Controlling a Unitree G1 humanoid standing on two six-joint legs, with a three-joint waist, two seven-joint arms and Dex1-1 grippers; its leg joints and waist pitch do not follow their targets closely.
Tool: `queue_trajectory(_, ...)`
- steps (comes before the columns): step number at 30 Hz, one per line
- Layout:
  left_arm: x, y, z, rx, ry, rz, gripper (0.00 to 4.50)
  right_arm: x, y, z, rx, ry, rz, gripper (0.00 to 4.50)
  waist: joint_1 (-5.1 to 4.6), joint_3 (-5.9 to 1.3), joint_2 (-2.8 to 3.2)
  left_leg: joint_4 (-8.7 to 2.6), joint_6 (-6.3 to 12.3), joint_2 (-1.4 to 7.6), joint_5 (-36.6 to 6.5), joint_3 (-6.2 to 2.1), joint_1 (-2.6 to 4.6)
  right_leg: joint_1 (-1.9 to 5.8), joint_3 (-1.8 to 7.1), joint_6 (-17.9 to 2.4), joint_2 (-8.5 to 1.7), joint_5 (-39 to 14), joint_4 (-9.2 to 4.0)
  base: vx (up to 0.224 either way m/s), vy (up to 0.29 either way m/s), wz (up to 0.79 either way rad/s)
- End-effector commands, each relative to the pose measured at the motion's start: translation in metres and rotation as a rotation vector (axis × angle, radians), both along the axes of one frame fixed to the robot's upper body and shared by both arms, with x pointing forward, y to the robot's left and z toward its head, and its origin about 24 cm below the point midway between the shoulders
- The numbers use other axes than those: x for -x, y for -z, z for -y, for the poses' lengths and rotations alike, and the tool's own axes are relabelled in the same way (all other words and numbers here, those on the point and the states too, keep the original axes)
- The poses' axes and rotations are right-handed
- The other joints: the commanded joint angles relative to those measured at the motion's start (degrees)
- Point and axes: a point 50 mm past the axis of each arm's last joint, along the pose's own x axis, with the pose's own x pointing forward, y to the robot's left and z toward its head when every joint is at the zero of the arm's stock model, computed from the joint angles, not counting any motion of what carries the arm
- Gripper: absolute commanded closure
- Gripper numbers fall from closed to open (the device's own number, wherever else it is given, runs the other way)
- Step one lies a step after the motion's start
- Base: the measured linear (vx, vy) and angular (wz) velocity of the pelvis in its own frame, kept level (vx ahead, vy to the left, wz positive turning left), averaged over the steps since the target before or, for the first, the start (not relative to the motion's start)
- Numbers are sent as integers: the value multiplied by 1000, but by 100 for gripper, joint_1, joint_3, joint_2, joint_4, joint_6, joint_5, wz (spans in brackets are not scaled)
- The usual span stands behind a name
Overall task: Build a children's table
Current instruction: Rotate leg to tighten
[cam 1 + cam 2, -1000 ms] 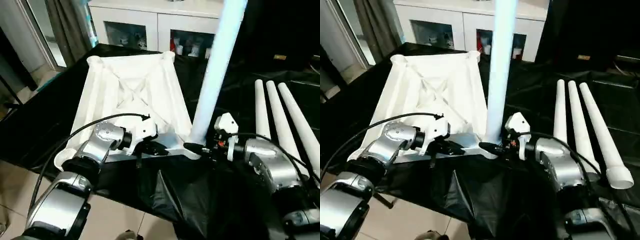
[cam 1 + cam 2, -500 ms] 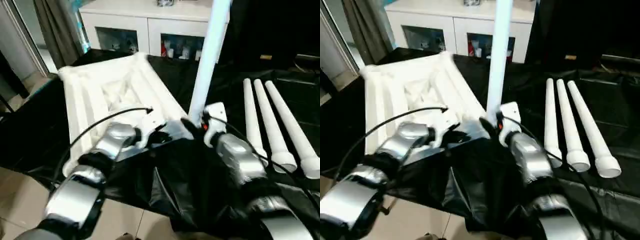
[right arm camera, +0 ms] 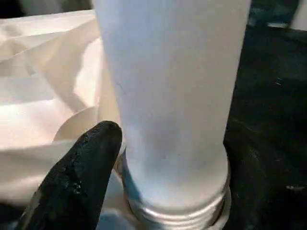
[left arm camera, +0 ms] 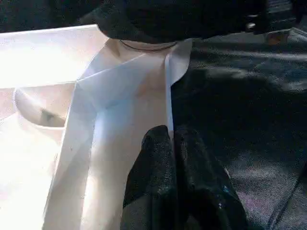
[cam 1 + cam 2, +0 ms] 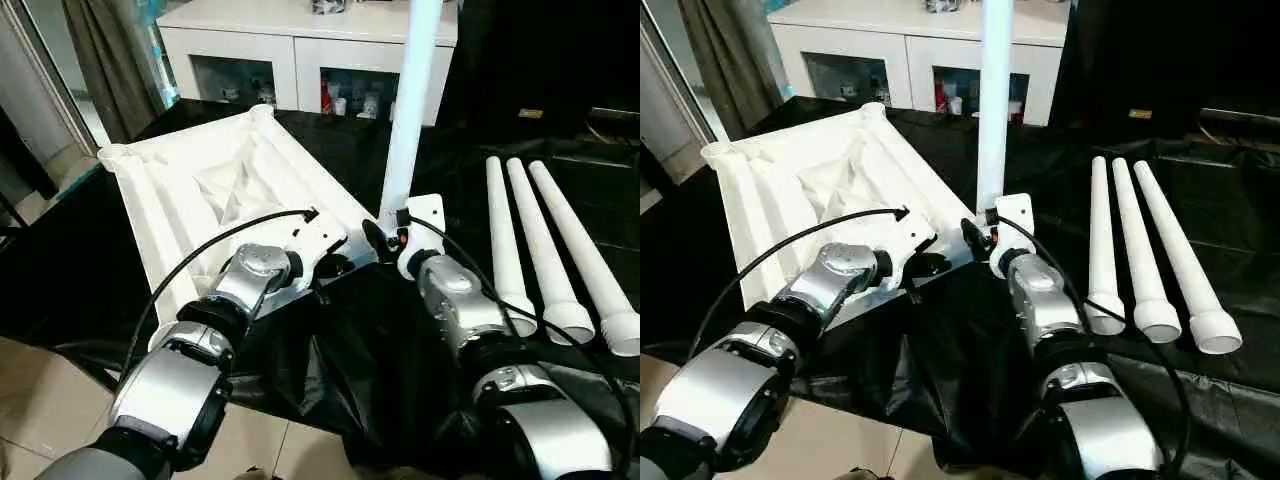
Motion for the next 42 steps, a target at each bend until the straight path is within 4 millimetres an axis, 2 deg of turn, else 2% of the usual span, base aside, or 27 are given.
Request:
queue_trajectory(1,2,-13,7,88,104,55,450,11,9,-8,17,-187,-31,100,39,-380,-107,-428,432,347,-1383,-189,51,257,279,-1179,-516,-1809,-453,0,0,0)
queue_trajectory(2,2,-13,7,88,104,55,450,11,9,-8,17,-187,-31,100,44,-387,-99,-422,466,347,-1301,-186,44,263,274,-1227,-512,-1697,-434,0,0,0)
queue_trajectory(4,8,-9,-4,77,183,37,450,17,6,11,61,-295,-26,100,101,-399,-113,-384,605,352,-1042,-169,27,285,260,-1286,-498,-1390,-400,0,0,0)
queue_trajectory(6,12,-8,-11,81,234,19,450,21,2,22,74,-362,-22,100,135,-412,-101,-356,721,368,-904,-155,7,261,269,-1370,-497,-1170,-348,0,0,0)
queue_trajectory(7,12,-8,-11,81,234,19,450,21,2,22,74,-362,-22,100,165,-428,-105,-339,757,367,-785,-157,-6,274,268,-1411,-491,-968,-304,0,0,0)
queue_trajectory(9,17,-7,-18,82,302,-9,450,27,-4,31,80,-442,-18,100,178,-433,-103,-333,784,369,-711,-153,2,260,263,-1509,-480,-741,-274,0,0,0)
queue_trajectory(10,19,-7,-20,80,326,-16,450,28,-5,33,84,-465,-17,100,203,-434,-104,-330,828,381,-686,-163,-13,283,262,-1533,-495,-638,-255,0,0,0)
queue_trajectory(12,24,-7,-27,69,387,-33,450,34,-10,39,92,-530,-18,100,219,-434,-92,-328,887,396,-703,-155,9,259,266,-1566,-484,-554,-250,0,0,0)
queue_trajectory(17,27,-8,-37,60,427,-45,450,42,-15,45,90,-605,-23,100,253,-427,-75,-341,796,421,-792,-160,21,231,264,-1558,-480,-674,-255,0,0,0)
queue_trajectory(19,28,-8,-40,56,438,-51,450,44,-15,46,94,-617,-29,100,264,-410,-88,-355,685,416,-929,-159,27,226,270,-1486,-491,-965,-286,0,0,0)
queue_trajectory(20,29,-8,-42,54,442,-57,450,48,-12,45,99,-637,-42,127,262,-410,-86,-356,662,413,-948,-158,30,222,272,-1472,-491,-1018,-289,0,0,0)
queue_trajectory(22,30,-9,-43,54,441,-58,450,51,-10,44,89,-647,-50,135,265,-413,-86,-363,605,414,-926,-165,21,227,273,-1425,-492,-1061,-288,0,0,0)
queue_trajectory(24,30,-9,-44,54,437,-55,450,52,-9,42,72,-649,-50,148,268,-412,-101,-361,602,417,-891,-162,25,220,276,-1421,-492,-997,-285,0,0,0)
queue_trajectory(26,30,-9,-44,58,436,-55,450,54,-8,38,53,-649,-56,167,270,-415,-91,-355,613,410,-847,-160,21,220,274,-1438,-488,-931,-276,0,0,0)
queue_trajectory(29,31,-9,-43,65,435,-56,450,55,-7,36,36,-641,-67,170,274,-416,-88,-356,624,409,-819,-164,15,222,272,-1415,-488,-925,-274,0,0,0)
queue_trajectory(33,28,-8,-40,56,379,-35,450,53,3,35,31,-527,-89,172,255,-405,-93,-366,511,398,-901,-169,11,218,270,-1332,-499,-1195,-304,0,0,0)
queue_trajectory(34,25,-8,-39,48,348,-18,450,49,6,35,41,-456,-90,172,249,-405,-90,-374,492,404,-907,-175,11,222,269,-1324,-499,-1229,-303,0,0,0)
queue_trajectory(36,16,-6,-35,10,231,16,450,40,17,37,33,-251,-121,172,173,-388,-71,-390,359,389,-1042,-180,25,183,276,-1315,-491,-1382,-330,0,0,0)
queue_trajectory(37,11,-5,-31,3,163,27,450,35,23,37,24,-120,-137,173,131,-378,-76,-405,245,368,-1179,-186,53,175,269,-1272,-491,-1623,-369,0,0,0)
queue_trajectory(39,7,-6,-27,4,114,33,450,32,26,35,12,-47,-147,173,98,-365,-70,-406,144,359,-1304,-186,76,175,279,-1205,-492,-1873,-405,0,0,0)
queue_trajectory(41,3,-6,-20,13,45,33,450,29,30,30,-4,44,-159,173,102,-355,-86,-414,176,345,-1362,-190,64,196,282,-1121,-498,-2032,-440,0,0,0)
queue_trajectory(42,-1,-7,-11,19,-21,43,450,25,32,22,-23,102,-163,173,70,-319,-67,-432,110,340,-1571,-188,99,150,280,-1061,-490,-2341,-484,0,0,0)
